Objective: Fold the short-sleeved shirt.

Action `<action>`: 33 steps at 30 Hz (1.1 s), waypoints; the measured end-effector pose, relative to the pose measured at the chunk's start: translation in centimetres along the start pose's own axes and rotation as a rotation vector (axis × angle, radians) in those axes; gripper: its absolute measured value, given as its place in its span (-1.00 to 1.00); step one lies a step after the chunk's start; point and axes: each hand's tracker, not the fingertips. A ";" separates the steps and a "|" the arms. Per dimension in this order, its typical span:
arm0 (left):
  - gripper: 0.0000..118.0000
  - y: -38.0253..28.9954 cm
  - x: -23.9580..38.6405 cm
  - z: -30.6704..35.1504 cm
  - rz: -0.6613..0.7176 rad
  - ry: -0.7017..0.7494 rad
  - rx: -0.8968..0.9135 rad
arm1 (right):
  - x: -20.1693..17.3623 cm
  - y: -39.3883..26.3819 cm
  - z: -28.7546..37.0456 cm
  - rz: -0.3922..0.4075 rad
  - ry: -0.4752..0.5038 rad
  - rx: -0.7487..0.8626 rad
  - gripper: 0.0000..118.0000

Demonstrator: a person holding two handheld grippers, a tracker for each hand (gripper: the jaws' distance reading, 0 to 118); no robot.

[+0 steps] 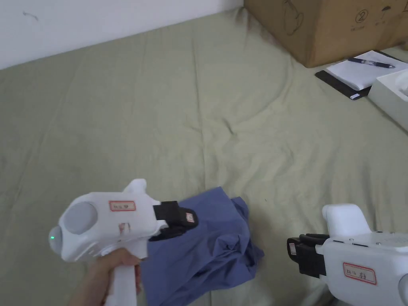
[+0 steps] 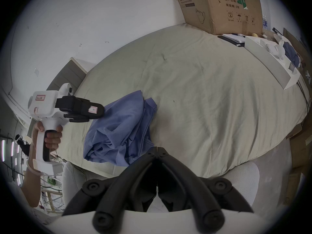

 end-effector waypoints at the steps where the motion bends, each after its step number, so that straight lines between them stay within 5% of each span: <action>1: -1.00 -0.3 0.3 -1.1 0.003 -0.030 -0.029 | 0.1 0.0 0.0 -0.002 -0.001 -0.001 -1.00; 14: -1.00 -9.2 3.2 -10.5 -0.203 0.099 -0.376 | 1.2 -0.4 0.5 -0.023 -0.041 -0.018 -1.00; 25: -1.00 -7.2 3.9 2.3 -0.184 -0.111 -0.074 | -0.4 1.8 0.0 0.041 -0.016 -0.014 -1.00; 29: -1.00 -6.1 -0.1 7.8 -0.077 -0.086 0.096 | -3.5 3.7 -3.1 0.143 0.037 -0.054 -1.00; 31: -0.65 -5.6 -3.1 9.5 -0.011 -0.082 0.146 | -5.5 4.3 -5.3 0.223 0.059 -0.067 -1.00; 32: -0.10 -5.6 -4.6 10.2 0.049 -0.061 0.159 | -6.5 4.5 -6.6 0.261 0.049 -0.084 -1.00; 33: 0.24 -5.5 -5.8 10.7 0.093 -0.052 0.170 | -7.3 4.6 -8.0 0.299 0.027 -0.103 -1.00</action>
